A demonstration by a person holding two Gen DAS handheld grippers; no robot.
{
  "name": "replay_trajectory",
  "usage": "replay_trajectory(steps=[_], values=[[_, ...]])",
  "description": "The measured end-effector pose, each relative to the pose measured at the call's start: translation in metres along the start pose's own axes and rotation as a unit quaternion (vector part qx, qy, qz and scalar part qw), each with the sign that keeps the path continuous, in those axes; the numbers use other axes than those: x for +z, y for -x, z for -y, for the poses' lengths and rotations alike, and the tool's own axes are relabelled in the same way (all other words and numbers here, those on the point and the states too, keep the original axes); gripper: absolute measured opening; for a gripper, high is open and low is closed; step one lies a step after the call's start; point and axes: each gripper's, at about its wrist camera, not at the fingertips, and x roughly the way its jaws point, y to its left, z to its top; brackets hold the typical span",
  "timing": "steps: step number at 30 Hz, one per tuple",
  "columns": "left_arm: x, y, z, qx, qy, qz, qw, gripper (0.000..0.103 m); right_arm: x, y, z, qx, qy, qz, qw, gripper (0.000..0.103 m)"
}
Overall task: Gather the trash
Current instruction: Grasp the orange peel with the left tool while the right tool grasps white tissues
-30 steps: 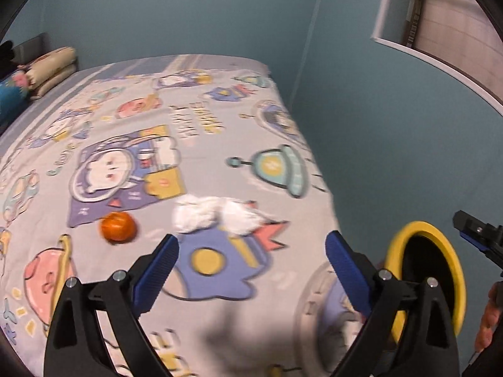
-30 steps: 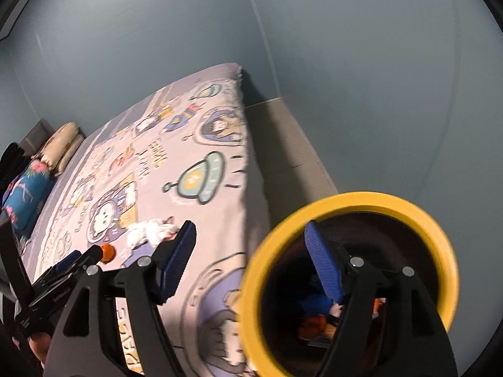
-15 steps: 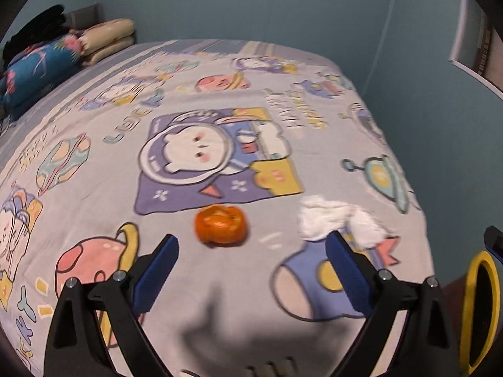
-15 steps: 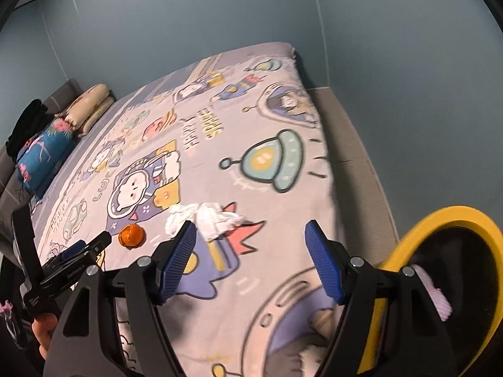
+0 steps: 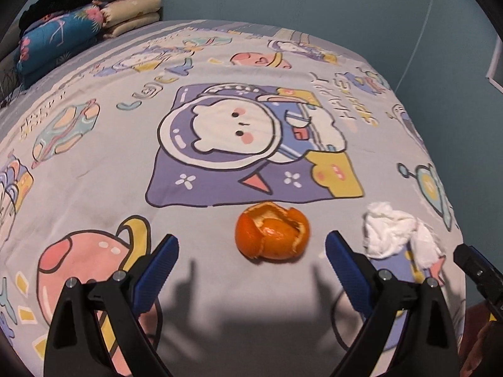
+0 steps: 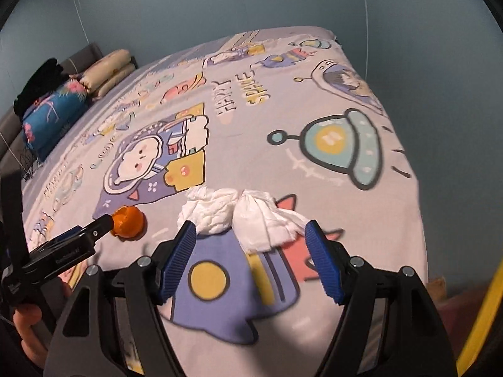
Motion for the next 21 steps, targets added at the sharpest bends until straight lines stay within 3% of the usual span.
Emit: replay_trajectory(steps=[16,21], values=[[0.004,-0.036,0.003,-0.021,0.000,-0.005,0.9998,0.091,0.008,-0.071,-0.017,-0.028,0.018,-0.024,0.999,0.069],[0.000,-0.040,0.013,-0.033,-0.024,-0.001,0.9992,0.079,0.008,-0.082,-0.019,-0.044,0.026,-0.025,0.998,0.069]])
